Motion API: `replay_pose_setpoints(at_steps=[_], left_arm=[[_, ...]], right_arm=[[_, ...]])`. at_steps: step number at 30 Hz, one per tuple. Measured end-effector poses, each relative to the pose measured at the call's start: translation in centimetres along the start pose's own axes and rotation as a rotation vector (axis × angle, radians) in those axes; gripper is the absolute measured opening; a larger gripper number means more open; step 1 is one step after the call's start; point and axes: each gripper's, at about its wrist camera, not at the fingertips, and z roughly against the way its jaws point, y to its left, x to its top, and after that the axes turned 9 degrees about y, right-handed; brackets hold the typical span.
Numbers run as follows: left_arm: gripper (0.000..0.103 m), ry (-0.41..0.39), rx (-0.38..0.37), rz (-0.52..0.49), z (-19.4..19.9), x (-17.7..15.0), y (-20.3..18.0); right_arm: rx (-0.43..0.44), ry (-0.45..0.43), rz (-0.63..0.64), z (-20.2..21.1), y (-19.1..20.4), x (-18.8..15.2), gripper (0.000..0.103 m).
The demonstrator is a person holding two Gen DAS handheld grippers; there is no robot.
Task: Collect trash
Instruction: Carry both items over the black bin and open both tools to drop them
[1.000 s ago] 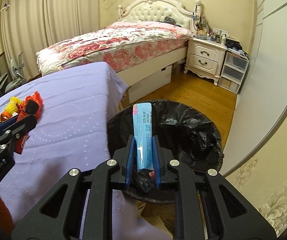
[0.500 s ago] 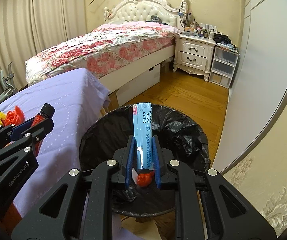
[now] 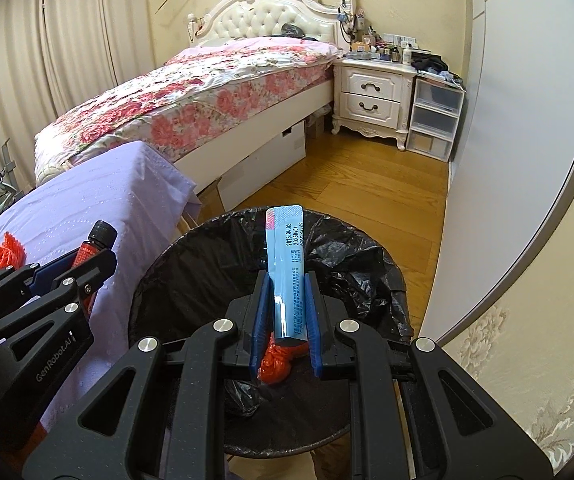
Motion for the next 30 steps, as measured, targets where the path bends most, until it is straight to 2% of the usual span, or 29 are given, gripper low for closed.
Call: replay_pose_setpoints(at_steps=[17, 19, 21, 25, 30], left_arm=[[0.025, 0.020, 0.014, -0.009, -1.1, 0.7, -1.1], [0.031, 0.023, 0.015, -0.013, -1.2, 0.7, -1.2], [0.044, 0.019, 0.014, -0.004, -1.1, 0.8, -0.9], [0.053, 0.014, 0.012, 0.008, -1.0, 0.9, -0.7], [0.072, -0.004, 0.018, 0.020, -0.4, 0.8, -0.4]], right_arm=[[-0.009, 0.023, -0.035, -1.7, -1.0, 0.5, 0.019], [-0.015, 0.023, -0.043, -1.7, -1.2, 0.5, 0.021], [-0.024, 0.018, -0.052, -1.6, -1.2, 0.5, 0.034], [-0.035, 0.014, -0.058, -1.5, -1.6, 0.4, 0.037], [-0.046, 0.009, -0.066, -1.4, -1.8, 0.3, 0.046]])
